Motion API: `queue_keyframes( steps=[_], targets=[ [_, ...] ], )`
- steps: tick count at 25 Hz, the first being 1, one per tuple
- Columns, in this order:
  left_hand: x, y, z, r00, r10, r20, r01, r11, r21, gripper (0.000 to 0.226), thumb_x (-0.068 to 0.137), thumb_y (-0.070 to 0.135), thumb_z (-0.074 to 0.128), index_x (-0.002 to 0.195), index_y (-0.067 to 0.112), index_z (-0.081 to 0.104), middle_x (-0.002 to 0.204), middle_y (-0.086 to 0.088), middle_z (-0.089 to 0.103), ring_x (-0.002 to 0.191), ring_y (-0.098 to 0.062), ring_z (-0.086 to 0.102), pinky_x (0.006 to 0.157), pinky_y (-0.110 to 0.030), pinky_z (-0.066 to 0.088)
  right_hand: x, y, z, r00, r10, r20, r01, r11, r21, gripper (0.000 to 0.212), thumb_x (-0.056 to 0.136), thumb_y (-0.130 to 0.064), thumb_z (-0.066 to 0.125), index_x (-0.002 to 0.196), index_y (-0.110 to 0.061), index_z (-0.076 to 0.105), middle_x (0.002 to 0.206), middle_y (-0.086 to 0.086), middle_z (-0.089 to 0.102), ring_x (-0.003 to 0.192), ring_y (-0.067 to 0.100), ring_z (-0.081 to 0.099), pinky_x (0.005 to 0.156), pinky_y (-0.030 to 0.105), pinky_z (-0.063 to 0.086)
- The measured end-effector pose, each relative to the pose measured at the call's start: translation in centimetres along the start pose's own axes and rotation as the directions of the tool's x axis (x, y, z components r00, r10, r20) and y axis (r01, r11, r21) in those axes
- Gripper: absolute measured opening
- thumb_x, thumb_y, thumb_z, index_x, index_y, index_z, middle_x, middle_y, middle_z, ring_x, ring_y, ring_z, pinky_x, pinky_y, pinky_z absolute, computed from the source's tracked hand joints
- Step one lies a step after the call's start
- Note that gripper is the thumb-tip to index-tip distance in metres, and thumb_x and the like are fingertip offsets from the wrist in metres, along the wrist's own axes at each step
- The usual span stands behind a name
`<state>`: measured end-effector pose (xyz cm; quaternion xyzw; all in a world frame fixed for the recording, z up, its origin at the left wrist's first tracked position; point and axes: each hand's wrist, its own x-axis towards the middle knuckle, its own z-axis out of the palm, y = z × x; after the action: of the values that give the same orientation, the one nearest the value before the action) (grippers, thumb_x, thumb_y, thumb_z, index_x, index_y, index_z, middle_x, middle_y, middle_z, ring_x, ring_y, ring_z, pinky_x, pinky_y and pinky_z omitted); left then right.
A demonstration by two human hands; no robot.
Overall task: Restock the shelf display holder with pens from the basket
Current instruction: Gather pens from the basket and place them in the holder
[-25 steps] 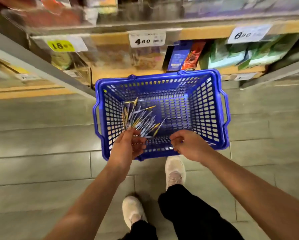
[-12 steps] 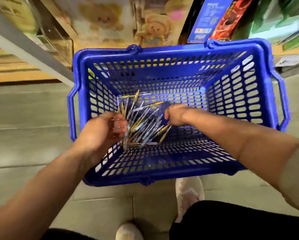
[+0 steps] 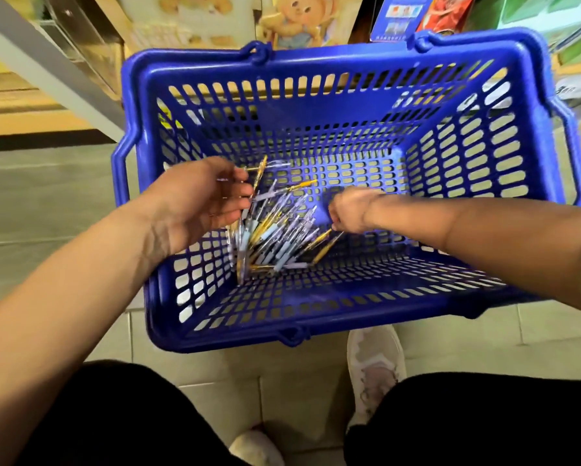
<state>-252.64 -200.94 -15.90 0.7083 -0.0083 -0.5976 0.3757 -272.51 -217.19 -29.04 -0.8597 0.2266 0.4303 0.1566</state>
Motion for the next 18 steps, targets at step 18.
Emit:
queue_keyframes(
  steps=[18],
  targets=[
    [2.0,-1.8,2.1,0.973,0.204,0.108,-0.214,0.627,0.749,0.025,0.103,0.029,0.049,0.114,0.015,0.066,0.118,-0.007,0.069,0.103,-0.022,0.064,0.089,-0.034,0.050,0.5,-2.3,-4.2,0.863,-0.487,-0.135,0.491,0.871,-0.002,0.017,0.102,-0.032,0.057,0.115,-0.025,0.065,0.107,-0.004,0.070,0.096,0.018,0.066,0.088,0.034,0.054]
  ],
)
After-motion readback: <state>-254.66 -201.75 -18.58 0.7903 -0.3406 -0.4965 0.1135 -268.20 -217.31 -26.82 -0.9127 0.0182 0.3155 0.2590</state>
